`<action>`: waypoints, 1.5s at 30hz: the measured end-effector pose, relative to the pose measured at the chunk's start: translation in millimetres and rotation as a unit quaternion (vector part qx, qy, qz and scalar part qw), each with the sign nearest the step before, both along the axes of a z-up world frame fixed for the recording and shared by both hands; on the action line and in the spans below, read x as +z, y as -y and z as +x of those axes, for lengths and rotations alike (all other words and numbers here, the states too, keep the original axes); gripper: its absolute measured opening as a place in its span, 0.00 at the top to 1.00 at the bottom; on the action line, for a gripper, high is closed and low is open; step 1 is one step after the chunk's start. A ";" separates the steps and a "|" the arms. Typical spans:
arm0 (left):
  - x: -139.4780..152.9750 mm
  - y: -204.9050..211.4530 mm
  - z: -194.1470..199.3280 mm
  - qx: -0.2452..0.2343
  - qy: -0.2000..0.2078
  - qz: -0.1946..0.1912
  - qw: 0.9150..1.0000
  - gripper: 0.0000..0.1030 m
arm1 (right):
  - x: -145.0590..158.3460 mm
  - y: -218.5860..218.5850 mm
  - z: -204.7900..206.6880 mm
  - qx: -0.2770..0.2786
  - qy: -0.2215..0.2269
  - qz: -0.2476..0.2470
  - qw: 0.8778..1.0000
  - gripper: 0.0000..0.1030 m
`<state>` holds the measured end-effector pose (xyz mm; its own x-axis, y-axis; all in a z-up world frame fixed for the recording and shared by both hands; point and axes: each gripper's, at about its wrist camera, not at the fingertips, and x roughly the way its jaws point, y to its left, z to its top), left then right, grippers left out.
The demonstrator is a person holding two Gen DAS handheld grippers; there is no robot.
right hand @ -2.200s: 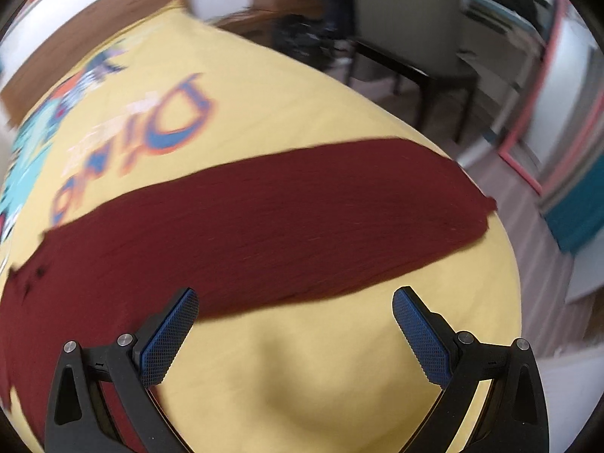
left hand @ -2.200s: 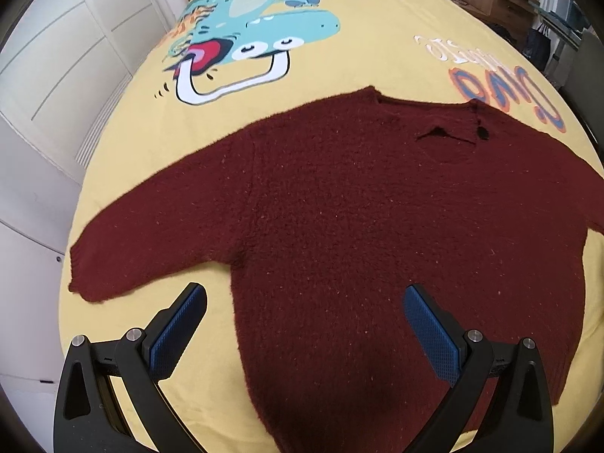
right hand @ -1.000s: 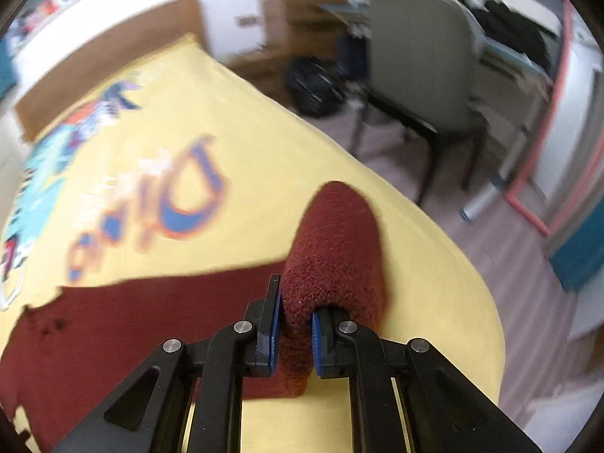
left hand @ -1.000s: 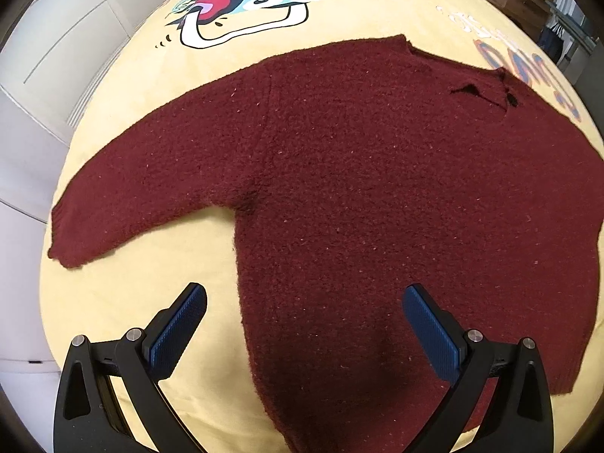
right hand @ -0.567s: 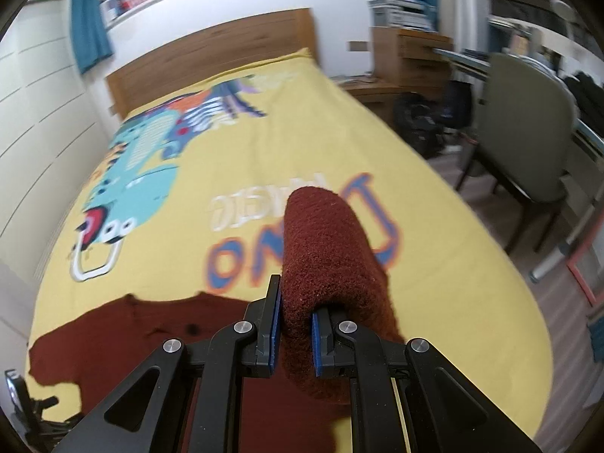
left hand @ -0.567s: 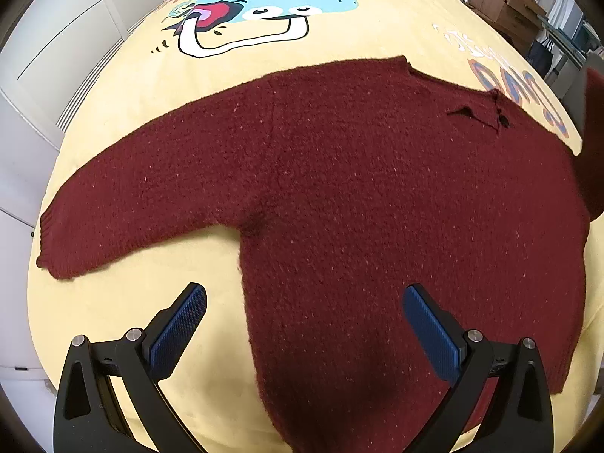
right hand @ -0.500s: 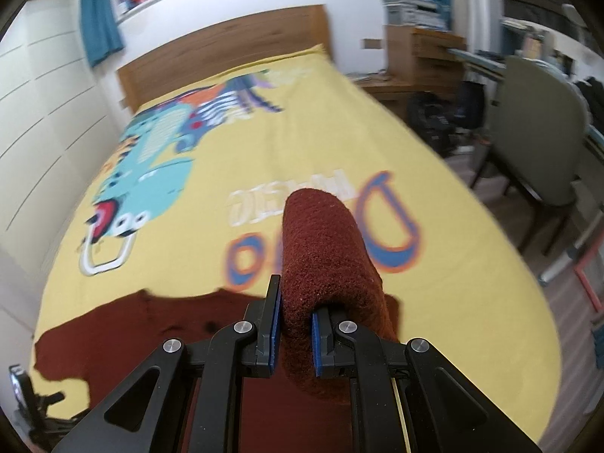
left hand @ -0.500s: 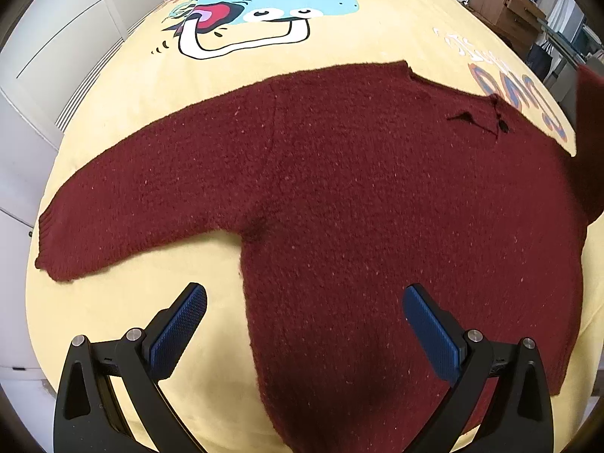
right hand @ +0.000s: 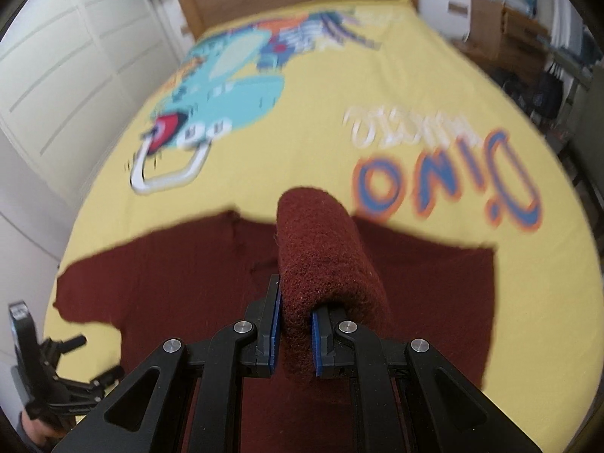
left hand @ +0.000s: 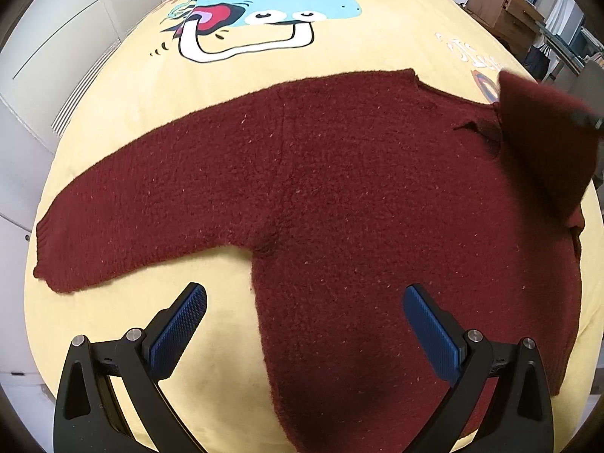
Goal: Fold small clothes
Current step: 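Fold the held sleeve across the sweater body with the right gripper, then release, then grasp the ribbed cuff of the folded sleeve with the left gripper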
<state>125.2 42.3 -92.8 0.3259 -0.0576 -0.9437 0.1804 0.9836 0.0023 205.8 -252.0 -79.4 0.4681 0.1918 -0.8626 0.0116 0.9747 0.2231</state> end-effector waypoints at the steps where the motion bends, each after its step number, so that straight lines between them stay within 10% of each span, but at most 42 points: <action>1: -2.7 -0.9 -0.2 0.001 -0.004 0.002 1.000 0.01 | -14.0 -5.2 -0.2 0.004 -0.016 0.002 1.000 0.87; 11: -10.7 -6.7 -3.4 0.006 -0.014 0.008 1.000 0.01 | -92.8 -27.7 -10.2 0.019 -0.110 0.059 0.992 0.78; 19: -11.4 -7.3 -3.5 0.007 -0.015 0.016 1.000 0.01 | -95.9 -23.0 -12.0 0.015 -0.123 0.030 0.992 0.22; 33: -12.8 23.5 -7.8 -0.038 -0.010 0.022 0.999 0.01 | -86.8 51.3 -53.3 -0.010 -0.119 -0.003 0.993 0.18; 45: 0.0 156.8 -0.7 -0.191 0.042 0.049 0.979 0.01 | -94.2 133.6 -87.6 -0.090 -0.120 -0.008 0.989 0.18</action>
<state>124.5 -114.5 -92.8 0.3760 -0.1002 -0.9212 0.5301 0.8387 0.1251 118.2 -385.6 -173.5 0.2745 0.1098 -0.9553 0.2364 0.9553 0.1777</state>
